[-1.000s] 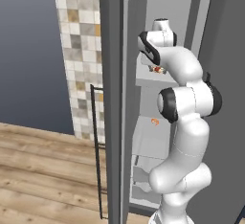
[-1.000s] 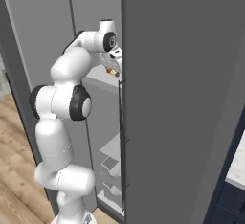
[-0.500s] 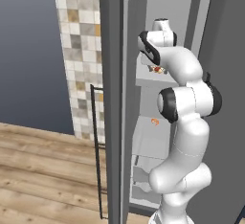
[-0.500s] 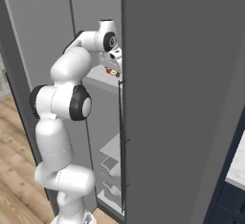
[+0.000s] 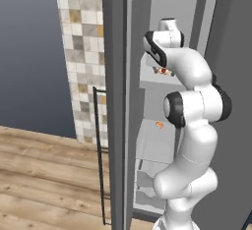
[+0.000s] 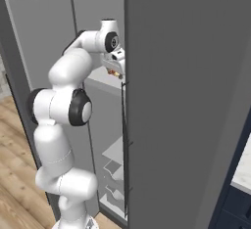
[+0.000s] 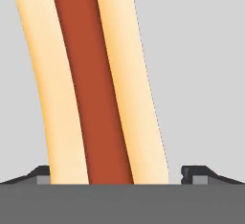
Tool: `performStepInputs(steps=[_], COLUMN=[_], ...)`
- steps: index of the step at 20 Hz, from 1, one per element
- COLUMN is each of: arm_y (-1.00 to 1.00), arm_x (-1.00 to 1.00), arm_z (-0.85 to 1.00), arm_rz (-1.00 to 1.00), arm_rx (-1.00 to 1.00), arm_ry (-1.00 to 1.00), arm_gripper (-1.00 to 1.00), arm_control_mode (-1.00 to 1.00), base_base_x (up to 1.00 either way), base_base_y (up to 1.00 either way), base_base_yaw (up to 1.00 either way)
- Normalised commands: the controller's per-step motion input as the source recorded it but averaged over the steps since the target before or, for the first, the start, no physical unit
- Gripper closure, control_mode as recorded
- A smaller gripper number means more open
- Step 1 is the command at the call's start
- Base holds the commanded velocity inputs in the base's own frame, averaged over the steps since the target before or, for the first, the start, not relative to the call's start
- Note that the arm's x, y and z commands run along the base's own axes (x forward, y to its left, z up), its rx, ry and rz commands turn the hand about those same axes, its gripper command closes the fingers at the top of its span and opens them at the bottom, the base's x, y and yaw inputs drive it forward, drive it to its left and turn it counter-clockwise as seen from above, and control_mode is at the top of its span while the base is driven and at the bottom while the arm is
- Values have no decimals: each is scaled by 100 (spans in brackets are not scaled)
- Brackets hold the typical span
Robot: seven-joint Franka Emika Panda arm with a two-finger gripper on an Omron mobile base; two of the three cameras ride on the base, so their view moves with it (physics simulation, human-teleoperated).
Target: Store the hot dog in the freezer for long-term storage. Close the freezer door after placing the cooked food.
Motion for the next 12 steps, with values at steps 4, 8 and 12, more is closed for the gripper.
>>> performStepInputs(steps=[4, 8, 12], arm_y=[0, 3, 14], arm_x=[-55, -46, -47], arm_z=[9, 7, 6], arm_rz=[0, 0, 0], arm_rx=[0, 0, 0], arm_ry=[-3, 0, 0], arm_gripper=[-100, -100, -100], arm_control_mode=[-100, -100, -100], base_base_x=[0, 0, 0], base_base_y=[0, 0, 0], base_base_yaw=[0, 0, 0])
